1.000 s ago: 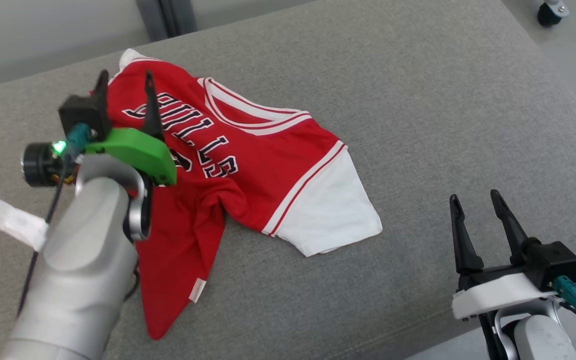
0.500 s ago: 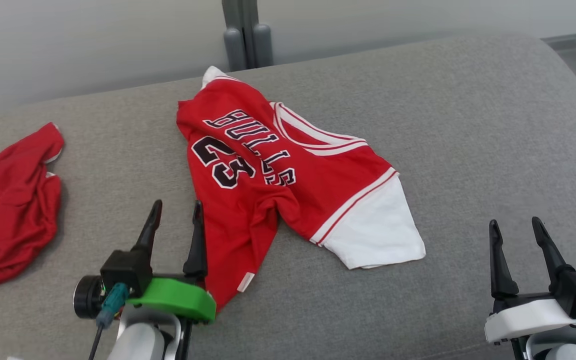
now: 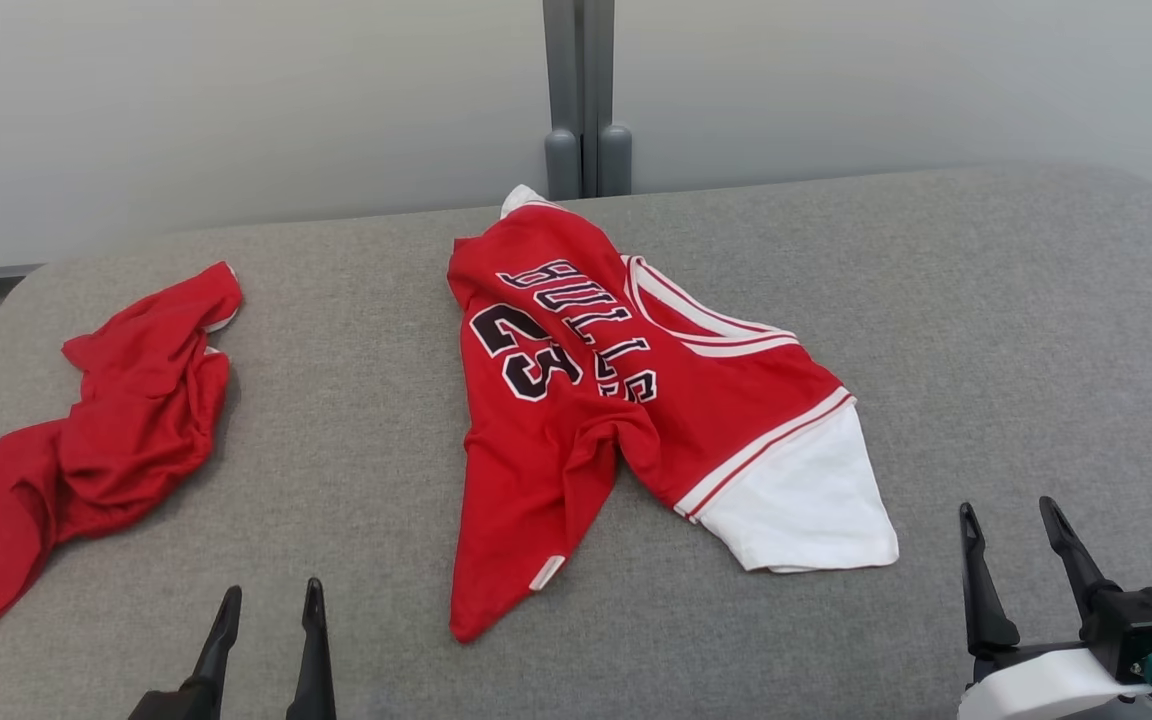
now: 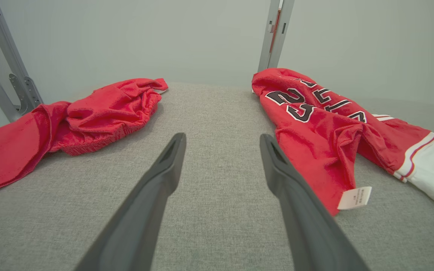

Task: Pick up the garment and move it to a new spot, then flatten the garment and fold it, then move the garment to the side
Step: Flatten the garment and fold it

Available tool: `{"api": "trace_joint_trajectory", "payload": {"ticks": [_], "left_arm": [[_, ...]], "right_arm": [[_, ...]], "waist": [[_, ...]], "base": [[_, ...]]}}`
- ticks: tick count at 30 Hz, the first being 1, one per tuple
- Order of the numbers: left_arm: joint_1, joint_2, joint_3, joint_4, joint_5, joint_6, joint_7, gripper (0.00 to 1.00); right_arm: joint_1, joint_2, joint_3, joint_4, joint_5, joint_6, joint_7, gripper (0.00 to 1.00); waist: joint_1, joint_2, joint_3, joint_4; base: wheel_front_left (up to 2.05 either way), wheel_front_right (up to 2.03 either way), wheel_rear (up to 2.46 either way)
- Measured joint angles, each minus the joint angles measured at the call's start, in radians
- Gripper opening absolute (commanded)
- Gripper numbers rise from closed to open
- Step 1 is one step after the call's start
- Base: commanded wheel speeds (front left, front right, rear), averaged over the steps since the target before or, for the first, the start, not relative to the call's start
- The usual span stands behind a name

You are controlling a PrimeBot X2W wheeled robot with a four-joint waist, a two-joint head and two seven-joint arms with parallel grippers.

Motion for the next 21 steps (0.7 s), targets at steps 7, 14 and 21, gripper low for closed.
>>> {"api": "trace_joint_trajectory", "payload": {"ticks": [7,14,21], "left_arm": [[0.031,-0.014,0.044,0.022,0.024,-0.033,0.000,1.00],[0.029,-0.016,0.043,0.026,0.031,-0.046,0.000,1.00],[0.012,-0.016,-0.001,0.045,0.044,-0.032,0.000,1.00]], "right_arm": [[0.008,0.000,0.013,0.010,0.001,0.000,0.000,1.00],[0.007,0.000,0.023,0.012,0.001,0.000,0.000,1.00],[-0.005,0.000,0.037,0.013,0.020,0.000,0.000,1.00]], "waist": [[0.0000,0.0000,-0.023,0.015],[0.0000,0.0000,-0.020,0.016],[0.0000,0.0000,-0.015,0.000]], "base": [[0.00,0.00,0.00],[0.00,0.00,0.00],[0.00,0.00,0.00]]}}
